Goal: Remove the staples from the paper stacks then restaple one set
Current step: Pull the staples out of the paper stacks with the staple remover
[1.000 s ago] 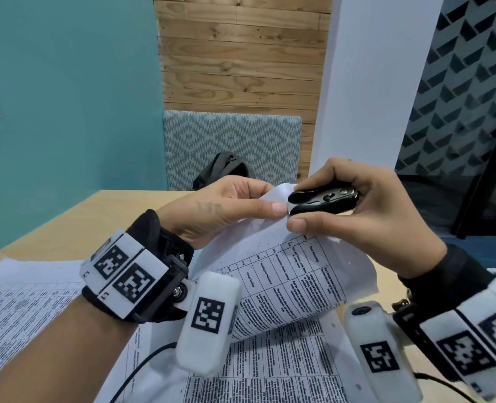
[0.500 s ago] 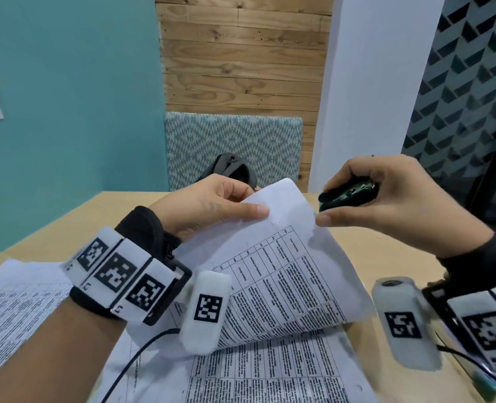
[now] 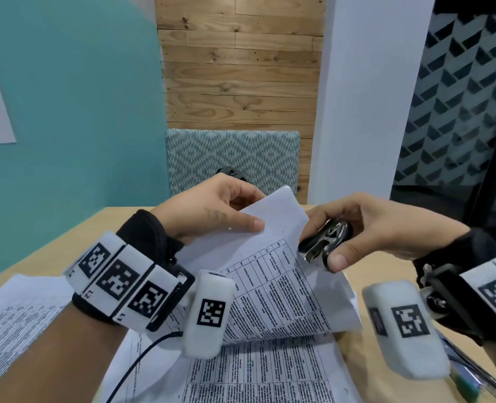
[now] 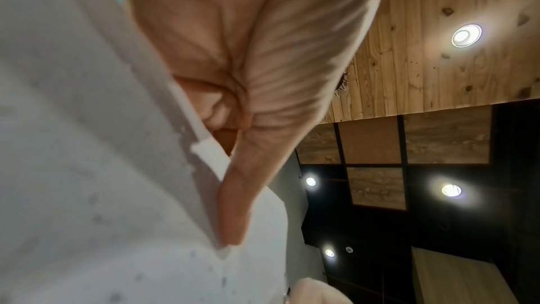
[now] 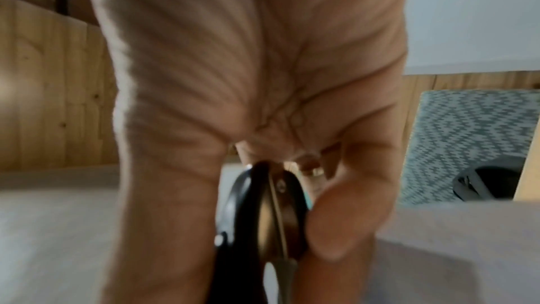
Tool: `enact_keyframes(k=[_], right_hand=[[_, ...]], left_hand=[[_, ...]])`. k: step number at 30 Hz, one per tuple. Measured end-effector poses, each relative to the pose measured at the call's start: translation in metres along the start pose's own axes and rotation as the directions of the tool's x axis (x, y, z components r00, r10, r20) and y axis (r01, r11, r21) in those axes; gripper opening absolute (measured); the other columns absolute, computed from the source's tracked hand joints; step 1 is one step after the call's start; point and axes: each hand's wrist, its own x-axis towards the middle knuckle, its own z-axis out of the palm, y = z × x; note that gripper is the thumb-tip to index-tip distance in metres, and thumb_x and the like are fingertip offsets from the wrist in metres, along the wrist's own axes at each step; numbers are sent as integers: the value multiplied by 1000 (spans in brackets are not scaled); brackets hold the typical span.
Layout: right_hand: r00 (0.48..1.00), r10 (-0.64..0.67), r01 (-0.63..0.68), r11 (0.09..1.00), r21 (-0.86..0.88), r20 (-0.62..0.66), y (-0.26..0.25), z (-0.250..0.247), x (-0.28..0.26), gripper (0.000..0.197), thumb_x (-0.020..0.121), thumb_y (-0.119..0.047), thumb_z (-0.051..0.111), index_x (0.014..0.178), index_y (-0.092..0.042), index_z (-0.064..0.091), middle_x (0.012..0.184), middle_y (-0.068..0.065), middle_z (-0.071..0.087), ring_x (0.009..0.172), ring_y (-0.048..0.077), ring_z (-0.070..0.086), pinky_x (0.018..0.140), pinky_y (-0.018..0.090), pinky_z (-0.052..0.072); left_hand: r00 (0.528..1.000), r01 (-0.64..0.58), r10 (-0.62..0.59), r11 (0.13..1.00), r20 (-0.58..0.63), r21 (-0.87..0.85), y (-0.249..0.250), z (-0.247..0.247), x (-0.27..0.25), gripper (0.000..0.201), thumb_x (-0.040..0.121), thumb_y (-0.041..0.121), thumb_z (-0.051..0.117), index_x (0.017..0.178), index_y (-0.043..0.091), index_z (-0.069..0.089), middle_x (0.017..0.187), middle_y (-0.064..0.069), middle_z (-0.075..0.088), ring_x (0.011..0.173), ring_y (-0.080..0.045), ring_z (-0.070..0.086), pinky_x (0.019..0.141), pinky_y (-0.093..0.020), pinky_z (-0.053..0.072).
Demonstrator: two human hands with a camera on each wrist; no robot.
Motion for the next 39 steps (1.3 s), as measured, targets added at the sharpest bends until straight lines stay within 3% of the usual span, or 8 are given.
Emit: enact_keyframes(k=[6, 10, 15, 19, 25, 31, 37, 39], right_hand=[[999, -1, -2, 995, -104, -33, -2, 3, 2, 52, 41, -32, 87, 88, -14, 73, 83, 5, 73, 78, 17, 66, 77, 24, 51], [981, -101, 90, 993, -74, -167, -5, -7, -4, 74, 26, -53, 89, 88, -15, 74, 87, 14, 73, 77, 16, 66, 71, 19, 53], [954, -157, 152, 988, -42, -254, -4, -16, -10, 75, 24, -53, 89, 87, -16, 74, 84, 9, 73, 74, 12, 65, 65, 16, 52], [943, -163, 158, 987, -39, -292, -3, -17, -9, 77, 24, -52, 90, 88, -12, 73, 81, 6, 73, 71, 10, 65, 61, 14, 52], [902, -160, 144, 987, -70, -401, 1, -23, -8, 84, 19, -57, 88, 87, -9, 72, 85, -6, 67, 66, 4, 61, 52, 13, 47], [875, -117, 24, 980, -198, -471, 1, -18, -6, 43, 53, -17, 84, 91, -3, 68, 107, 2, 58, 73, 13, 60, 52, 12, 50], [952, 35, -125, 951, -282, -305, 11, 4, 8, 51, 45, -48, 72, 81, -12, 70, 67, -4, 70, 59, 2, 62, 51, 16, 48], [970, 40, -124, 932, -342, -241, 14, 18, 14, 51, 47, -55, 68, 80, -16, 71, 70, -8, 71, 64, 6, 62, 56, 22, 51]], left_hand=[[999, -54, 54, 996, 4, 74, 18, -1, 0, 34, 73, 5, 75, 105, 15, 68, 99, -5, 73, 93, -20, 68, 88, -34, 52], [978, -53, 75, 992, -196, 113, 4, -37, -19, 70, 36, 42, 90, 101, 27, 67, 88, 10, 73, 85, -2, 67, 74, -9, 48], [966, -33, -8, 987, -257, -156, -60, -59, -46, 104, 30, 50, 90, 123, 19, 53, 109, 0, 71, 100, -11, 66, 83, -21, 53], [988, 83, -111, 965, -103, -249, -91, -16, -39, 89, 38, 55, 87, 116, 23, 58, 114, 6, 68, 106, -12, 64, 83, -25, 53], [931, -47, -84, 938, -356, -344, -88, -7, -14, 63, 51, 49, 82, 105, 21, 65, 109, -1, 70, 104, -20, 65, 98, -48, 45], [742, -310, 30, 901, -670, -303, -45, -59, -11, 11, 81, 16, 65, 86, 16, 56, 70, 8, 66, 71, -11, 65, 70, -24, 52], [623, -366, 210, 930, -753, -44, 11, -141, -54, 18, 91, 3, 52, 84, 18, 60, 62, 15, 66, 62, 2, 62, 60, -13, 48], [663, -206, 108, 978, -741, -42, 18, -167, -77, 11, 86, 9, 62, 85, 20, 61, 69, 16, 68, 58, 4, 60, 57, -11, 47]])
